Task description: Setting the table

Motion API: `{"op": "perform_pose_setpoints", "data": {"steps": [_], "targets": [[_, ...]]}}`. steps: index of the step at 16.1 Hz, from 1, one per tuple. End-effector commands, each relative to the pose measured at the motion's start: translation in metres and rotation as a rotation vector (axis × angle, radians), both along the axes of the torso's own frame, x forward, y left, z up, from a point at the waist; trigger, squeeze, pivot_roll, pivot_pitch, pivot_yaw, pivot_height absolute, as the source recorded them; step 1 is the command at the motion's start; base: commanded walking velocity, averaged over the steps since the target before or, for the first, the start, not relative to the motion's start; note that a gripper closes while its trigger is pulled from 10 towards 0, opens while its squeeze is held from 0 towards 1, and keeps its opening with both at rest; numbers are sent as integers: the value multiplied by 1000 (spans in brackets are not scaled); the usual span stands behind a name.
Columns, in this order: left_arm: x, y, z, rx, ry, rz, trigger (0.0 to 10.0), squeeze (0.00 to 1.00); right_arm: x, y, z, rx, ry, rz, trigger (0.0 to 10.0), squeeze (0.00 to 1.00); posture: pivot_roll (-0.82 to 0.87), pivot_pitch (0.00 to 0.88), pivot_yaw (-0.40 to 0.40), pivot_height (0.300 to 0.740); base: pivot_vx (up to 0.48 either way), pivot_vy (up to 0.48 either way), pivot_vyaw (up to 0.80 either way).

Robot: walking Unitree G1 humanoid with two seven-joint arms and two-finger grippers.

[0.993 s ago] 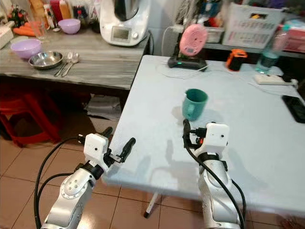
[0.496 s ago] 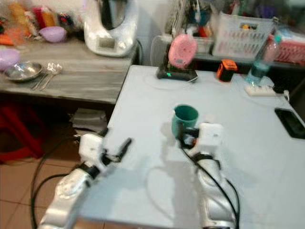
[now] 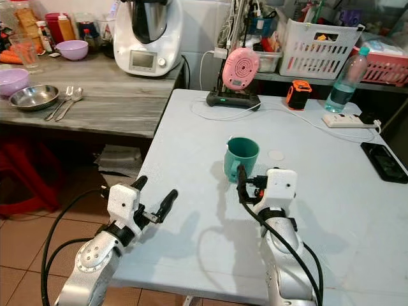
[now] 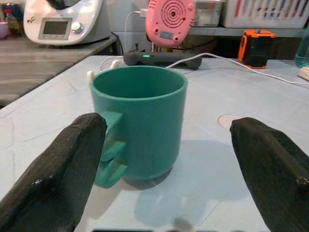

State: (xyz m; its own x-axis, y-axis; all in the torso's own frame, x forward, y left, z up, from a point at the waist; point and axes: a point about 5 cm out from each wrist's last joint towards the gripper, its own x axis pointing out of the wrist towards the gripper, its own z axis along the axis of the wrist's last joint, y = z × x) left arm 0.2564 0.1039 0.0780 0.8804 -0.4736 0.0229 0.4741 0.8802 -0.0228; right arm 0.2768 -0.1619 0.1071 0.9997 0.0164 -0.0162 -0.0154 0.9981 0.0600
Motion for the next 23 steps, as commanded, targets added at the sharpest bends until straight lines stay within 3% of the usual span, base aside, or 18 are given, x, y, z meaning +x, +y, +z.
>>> {"op": "perform_pose_setpoints", "data": {"steps": [1, 3, 6, 11, 12, 13, 18, 23], "targets": [[0, 1, 4, -17, -19, -16, 10000, 0, 1, 4, 0, -18, -2, 25, 10000, 0, -68, 0, -47, 740, 0, 0, 0], [-8, -5, 7, -77, -20, -143, 10000, 0, 3, 18, -5, -46, 21, 99, 10000, 0, -67, 0, -51, 740, 0, 0, 0], [-15, -9, 5, -82, 9, -254, 10000, 0, 5, 30, -13, -84, 52, 149, 10000, 0, -70, 0, -51, 740, 0, 0, 0], [-15, -7, 7, -49, 1, -313, 10000, 0, 18, 35, -18, -110, 71, 87, 9647, 0, -65, 0, -40, 740, 0, 0, 0], [-15, -7, 7, -52, 1, -318, 10000, 0, 21, 32, -15, -113, 59, 49, 1373, 0, -65, 0, -40, 740, 0, 0, 0], [-16, -7, 7, -54, 3, -327, 10000, 0, 22, 29, -14, -113, 50, 34, 0, 0, -65, 0, -37, 740, 0, 0, 0], [-16, -8, 7, -53, 4, -346, 10000, 0, 21, 11, -18, -128, 51, -65, 0, 0, -70, 0, -27, 740, 0, 0, 0], [-17, -9, 6, -54, 11, -364, 10000, 0, 22, 7, -16, -138, 37, -93, 0, 0, -67, 0, -32, 740, 0, 0, 0]]}}
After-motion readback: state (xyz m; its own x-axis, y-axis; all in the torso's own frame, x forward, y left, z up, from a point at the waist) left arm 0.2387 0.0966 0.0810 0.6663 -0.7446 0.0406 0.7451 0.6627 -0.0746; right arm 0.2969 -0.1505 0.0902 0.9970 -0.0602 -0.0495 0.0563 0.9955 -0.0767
